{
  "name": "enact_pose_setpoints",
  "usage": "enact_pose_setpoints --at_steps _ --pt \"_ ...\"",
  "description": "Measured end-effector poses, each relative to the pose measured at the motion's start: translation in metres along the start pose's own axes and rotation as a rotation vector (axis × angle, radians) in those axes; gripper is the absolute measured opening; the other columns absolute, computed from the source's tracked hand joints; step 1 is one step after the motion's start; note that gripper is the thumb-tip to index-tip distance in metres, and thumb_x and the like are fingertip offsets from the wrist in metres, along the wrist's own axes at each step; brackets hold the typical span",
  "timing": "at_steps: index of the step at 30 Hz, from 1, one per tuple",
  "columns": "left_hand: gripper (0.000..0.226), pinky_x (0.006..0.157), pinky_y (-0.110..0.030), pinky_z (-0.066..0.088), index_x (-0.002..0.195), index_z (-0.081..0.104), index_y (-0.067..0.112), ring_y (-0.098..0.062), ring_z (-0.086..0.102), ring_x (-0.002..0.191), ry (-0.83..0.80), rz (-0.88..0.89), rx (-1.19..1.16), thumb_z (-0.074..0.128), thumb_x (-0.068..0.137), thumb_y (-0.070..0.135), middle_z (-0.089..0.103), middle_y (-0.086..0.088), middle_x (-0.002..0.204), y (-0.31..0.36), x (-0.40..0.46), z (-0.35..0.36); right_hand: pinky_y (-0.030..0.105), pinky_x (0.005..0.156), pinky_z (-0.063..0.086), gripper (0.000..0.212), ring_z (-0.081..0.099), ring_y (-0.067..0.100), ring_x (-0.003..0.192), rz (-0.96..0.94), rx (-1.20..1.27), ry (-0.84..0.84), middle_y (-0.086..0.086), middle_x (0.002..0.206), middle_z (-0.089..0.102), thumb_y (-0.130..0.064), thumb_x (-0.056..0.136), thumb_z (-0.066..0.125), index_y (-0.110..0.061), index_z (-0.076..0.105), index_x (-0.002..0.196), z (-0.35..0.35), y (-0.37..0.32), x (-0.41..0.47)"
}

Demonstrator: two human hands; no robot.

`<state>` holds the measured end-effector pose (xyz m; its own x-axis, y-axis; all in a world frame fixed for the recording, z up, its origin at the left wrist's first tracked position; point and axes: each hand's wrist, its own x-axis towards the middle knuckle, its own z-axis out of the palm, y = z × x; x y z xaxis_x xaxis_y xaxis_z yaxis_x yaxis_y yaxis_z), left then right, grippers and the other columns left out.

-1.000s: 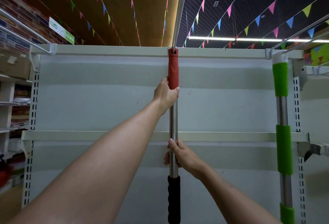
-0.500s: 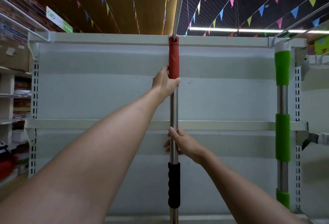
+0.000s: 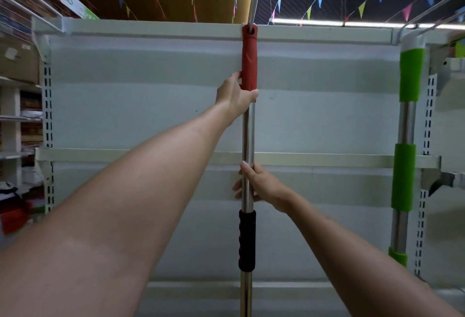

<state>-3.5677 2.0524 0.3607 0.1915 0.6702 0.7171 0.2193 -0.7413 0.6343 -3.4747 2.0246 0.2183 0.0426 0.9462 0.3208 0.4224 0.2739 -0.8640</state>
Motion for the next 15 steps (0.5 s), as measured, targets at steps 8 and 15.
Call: enact_pose_setpoints --at_steps 8,15 --pt "0.055 0.082 -0.025 0.044 0.14 0.039 0.013 -0.018 0.06 0.091 0.012 0.014 0.023 0.06 0.09 0.019 0.063 -0.006 0.116 0.001 -0.003 0.001 0.049 0.09 0.049 0.037 0.064 0.026 0.085 0.0 -0.012 -0.006 0.005 0.087 0.065 -0.044 0.101 0.031 -0.009 0.042 0.11 -0.001 -0.001 -0.003" --pt "0.044 0.078 -0.028 0.043 0.131 0.043 0.014 -0.026 0.06 0.102 -0.01 0.039 0.114 0.056 0.091 0.025 0.061 -0.008 0.112 -0.009 -0.022 0.008 0.034 0.072 0.05 0.037 0.062 0.022 0.08 -0.051 0.004 0.102 0.01 0.091 0.063 -0.043 0.099 0.038 -0.007 0.043 0.105 0.005 0.006 -0.001"
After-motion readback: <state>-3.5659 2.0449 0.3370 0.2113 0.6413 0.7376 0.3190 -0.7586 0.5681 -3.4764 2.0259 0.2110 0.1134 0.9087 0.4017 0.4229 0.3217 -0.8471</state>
